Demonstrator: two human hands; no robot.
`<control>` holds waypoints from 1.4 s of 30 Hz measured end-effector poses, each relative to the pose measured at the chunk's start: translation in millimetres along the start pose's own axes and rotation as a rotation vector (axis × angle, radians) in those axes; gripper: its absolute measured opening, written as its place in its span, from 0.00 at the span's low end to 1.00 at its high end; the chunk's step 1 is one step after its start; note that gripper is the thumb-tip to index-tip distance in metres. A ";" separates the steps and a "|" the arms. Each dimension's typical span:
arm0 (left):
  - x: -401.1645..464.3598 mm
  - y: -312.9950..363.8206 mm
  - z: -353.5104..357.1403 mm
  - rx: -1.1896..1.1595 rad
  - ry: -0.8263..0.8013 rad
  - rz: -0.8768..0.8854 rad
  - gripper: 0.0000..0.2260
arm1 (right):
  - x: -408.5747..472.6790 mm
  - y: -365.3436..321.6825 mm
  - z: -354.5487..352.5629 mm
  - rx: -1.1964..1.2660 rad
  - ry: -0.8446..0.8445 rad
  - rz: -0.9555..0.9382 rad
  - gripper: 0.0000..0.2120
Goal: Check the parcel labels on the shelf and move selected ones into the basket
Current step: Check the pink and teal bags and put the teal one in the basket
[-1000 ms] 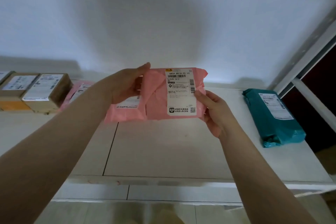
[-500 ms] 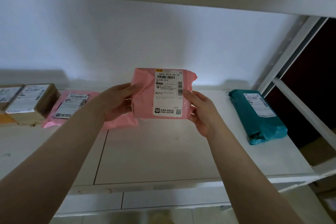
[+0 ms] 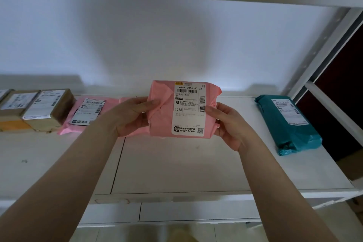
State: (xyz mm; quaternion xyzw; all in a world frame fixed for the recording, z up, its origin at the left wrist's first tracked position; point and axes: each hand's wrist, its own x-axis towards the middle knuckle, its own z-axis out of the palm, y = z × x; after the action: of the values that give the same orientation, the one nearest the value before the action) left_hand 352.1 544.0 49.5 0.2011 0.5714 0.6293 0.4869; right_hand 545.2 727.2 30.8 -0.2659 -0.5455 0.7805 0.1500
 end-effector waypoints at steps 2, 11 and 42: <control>-0.3 -0.9 0.4 0.002 0.006 0.011 0.24 | 0.2 -0.4 -1.5 -0.008 -0.021 -0.007 0.27; -0.6 -3.2 0.4 0.005 0.028 0.021 0.20 | 0.8 2.5 -6.7 -0.007 -0.055 -0.041 0.30; 12.5 -7.7 0.2 -0.084 0.203 -0.079 0.13 | 16.9 7.7 -0.8 0.029 0.114 -0.076 0.23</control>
State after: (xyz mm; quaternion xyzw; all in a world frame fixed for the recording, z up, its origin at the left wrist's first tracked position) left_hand 349.7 553.7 38.7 0.0932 0.5982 0.6503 0.4589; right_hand 532.3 733.9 19.1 -0.2870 -0.5345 0.7656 0.2142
